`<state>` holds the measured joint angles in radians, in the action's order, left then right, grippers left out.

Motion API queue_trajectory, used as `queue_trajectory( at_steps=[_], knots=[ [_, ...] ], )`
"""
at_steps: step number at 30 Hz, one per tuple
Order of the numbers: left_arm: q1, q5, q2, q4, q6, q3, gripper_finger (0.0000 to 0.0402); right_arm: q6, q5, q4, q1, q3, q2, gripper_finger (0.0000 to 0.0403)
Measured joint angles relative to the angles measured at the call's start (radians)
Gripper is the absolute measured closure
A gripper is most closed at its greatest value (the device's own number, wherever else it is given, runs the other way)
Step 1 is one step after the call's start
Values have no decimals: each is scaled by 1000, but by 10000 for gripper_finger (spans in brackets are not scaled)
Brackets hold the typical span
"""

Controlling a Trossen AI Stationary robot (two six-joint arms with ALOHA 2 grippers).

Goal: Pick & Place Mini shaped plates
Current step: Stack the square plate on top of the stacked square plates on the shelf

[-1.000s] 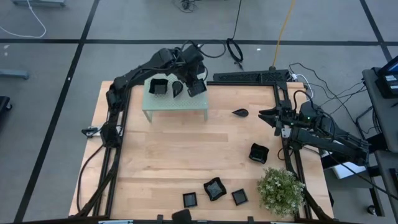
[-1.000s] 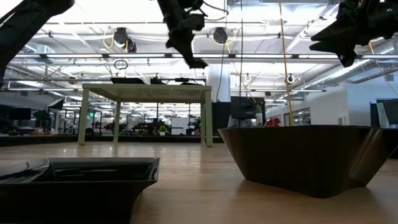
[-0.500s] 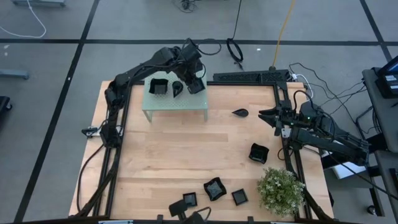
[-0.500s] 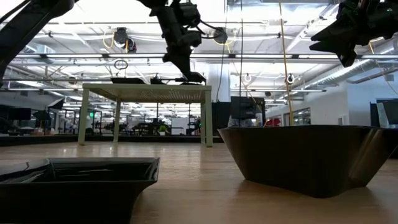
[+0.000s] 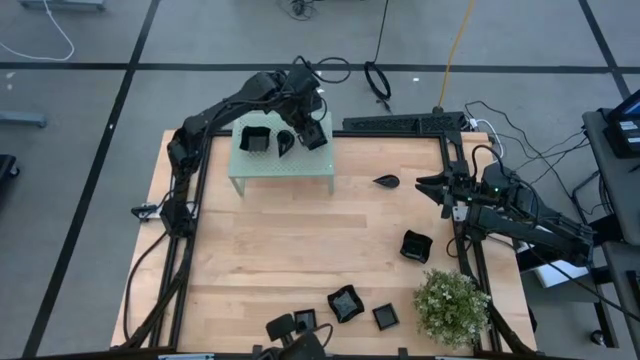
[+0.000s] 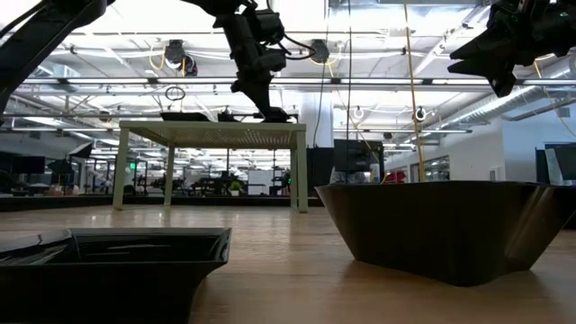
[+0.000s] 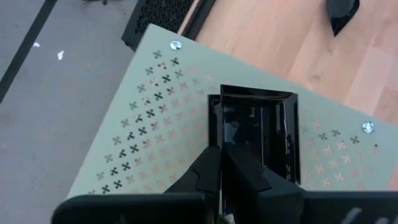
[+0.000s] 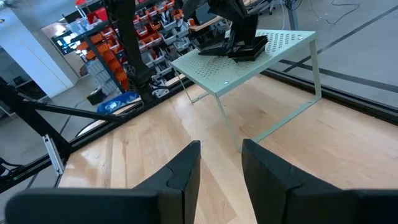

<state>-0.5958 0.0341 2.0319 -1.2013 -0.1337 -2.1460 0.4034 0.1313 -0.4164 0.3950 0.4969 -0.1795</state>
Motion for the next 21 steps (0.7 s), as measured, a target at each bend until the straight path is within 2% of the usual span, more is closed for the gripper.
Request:
queue_trajectory(
  at_steps=[8,21],
  knots=[
    [-3,3,0,-7,-3,0,385,0,0,0,0,0,0,298],
    [-3,3,0,-7,0,0,362,0,0,0,0,0,0,298]
  ],
)
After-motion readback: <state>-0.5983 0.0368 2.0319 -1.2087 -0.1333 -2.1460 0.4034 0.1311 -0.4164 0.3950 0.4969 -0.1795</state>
